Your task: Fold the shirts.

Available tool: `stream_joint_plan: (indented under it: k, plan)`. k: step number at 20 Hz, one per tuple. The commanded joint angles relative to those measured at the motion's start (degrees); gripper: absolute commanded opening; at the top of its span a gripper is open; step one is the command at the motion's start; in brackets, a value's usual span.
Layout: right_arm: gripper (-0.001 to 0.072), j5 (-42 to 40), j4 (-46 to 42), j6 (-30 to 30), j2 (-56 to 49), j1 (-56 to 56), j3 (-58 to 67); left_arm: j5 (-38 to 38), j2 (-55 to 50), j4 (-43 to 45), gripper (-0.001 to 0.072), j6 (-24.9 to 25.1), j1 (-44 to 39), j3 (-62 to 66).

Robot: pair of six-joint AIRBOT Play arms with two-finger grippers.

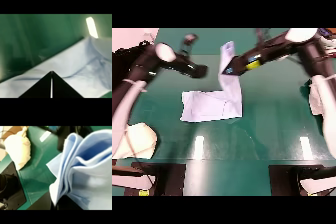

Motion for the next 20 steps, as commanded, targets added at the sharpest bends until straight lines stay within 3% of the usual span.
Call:
stream_joint_plan:
  k: [1, 2, 5, 7, 9, 12, 19, 20]
  plan:
    - [0.0061, -6.82, -0.09, -1.73, -8.79, 9.68, 4.83, -3.65, 8.33, 6.10, 0.0024, 0.09, 9.20, 0.04]
    - [0.0178, -7.48, -0.39, -2.89, -11.26, 11.67, 6.82, -3.65, 9.79, 6.05, 0.0024, 0.07, 10.97, 0.04]
    - [0.0438, -7.69, -0.42, -9.20, -15.91, 14.93, 9.94, -4.63, 11.85, 6.01, 0.0025, 0.07, 13.75, 0.02]
    - [0.0448, -5.99, -0.55, -9.09, -15.08, 14.27, 6.78, -6.05, 11.89, 5.97, 0.0024, 0.07, 13.88, -0.07]
    - [0.0346, -0.31, -0.57, -7.30, -13.27, 11.19, 3.15, -6.69, 11.89, 5.14, 0.0024, 0.07, 13.88, -0.07]
    - [0.0346, 3.78, -0.59, -6.97, -8.57, 3.96, -6.86, -8.24, 11.89, 5.05, 0.0025, 0.07, 13.88, -0.07]
    - [0.0347, -5.53, 0.28, -4.79, 3.10, -17.44, -36.76, -8.76, 11.87, 4.61, 0.0025, 0.02, 13.88, -0.09]
    - [0.0437, -5.97, 0.35, -4.79, 3.17, -19.47, -38.86, -8.44, 11.87, 4.42, 0.0024, 0.04, 13.88, -0.07]
